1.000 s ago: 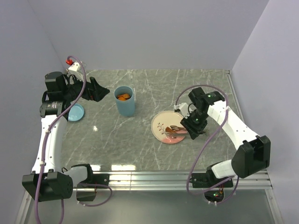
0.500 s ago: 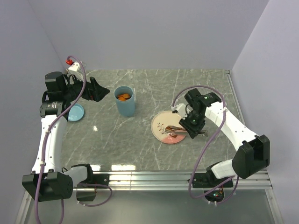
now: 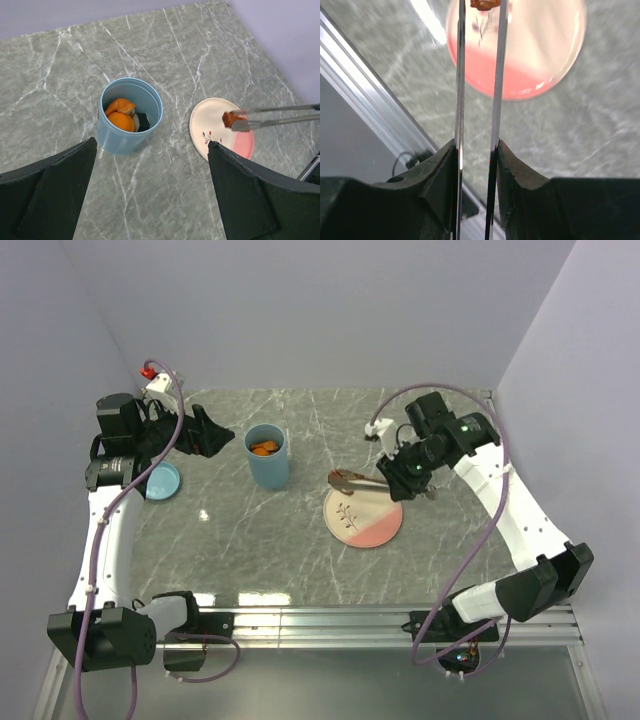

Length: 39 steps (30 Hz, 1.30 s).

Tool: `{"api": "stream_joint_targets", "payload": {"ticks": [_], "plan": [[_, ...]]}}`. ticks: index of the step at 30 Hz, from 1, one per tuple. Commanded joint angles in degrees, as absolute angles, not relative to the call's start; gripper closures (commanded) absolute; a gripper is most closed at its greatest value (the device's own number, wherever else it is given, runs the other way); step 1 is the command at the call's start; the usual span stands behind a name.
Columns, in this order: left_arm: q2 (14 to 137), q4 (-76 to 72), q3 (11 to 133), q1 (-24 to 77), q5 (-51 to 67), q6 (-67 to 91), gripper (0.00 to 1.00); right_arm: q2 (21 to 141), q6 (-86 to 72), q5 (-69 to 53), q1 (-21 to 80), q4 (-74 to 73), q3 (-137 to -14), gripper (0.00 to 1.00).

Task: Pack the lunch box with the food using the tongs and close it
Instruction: Pick up the food using the clamp, then place the food into the lunch box

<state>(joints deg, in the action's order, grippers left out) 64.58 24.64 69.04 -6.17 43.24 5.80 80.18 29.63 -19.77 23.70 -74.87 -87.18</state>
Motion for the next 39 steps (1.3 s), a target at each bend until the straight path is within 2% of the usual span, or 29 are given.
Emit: {"api": "stream_joint_targets", "payload": {"ticks": [1,9,18,24,36,39], "plan": [[64.77,22.41,71.45,-6.42,43.07,7.03,0.01,81.99,28.31,-25.39,23.38,-71.02,-96.13,0.80],[66.09,21.18,71.81,-6.42,42.10,9.67,0.01,96.67,24.97,-27.16,26.36,-66.36,-121.87,0.80],[66.62,20.48,72.33,-7.03,39.46,10.81,0.01,110.64,23.91,-26.10,33.04,-63.72,-134.64,0.80],[66.36,22.06,72.33,-7.91,38.85,9.41,0.01,113.46,23.82,-25.05,35.24,-61.79,-132.89,0.80],[66.27,23.11,72.25,-8.96,39.46,8.61,0.01,111.71,23.82,-23.20,35.77,-58.54,-122.52,0.75],[66.18,24.26,72.95,-9.05,39.11,7.56,0.01,112.15,23.47,-23.64,35.77,-58.62,-122.78,0.66]]}}
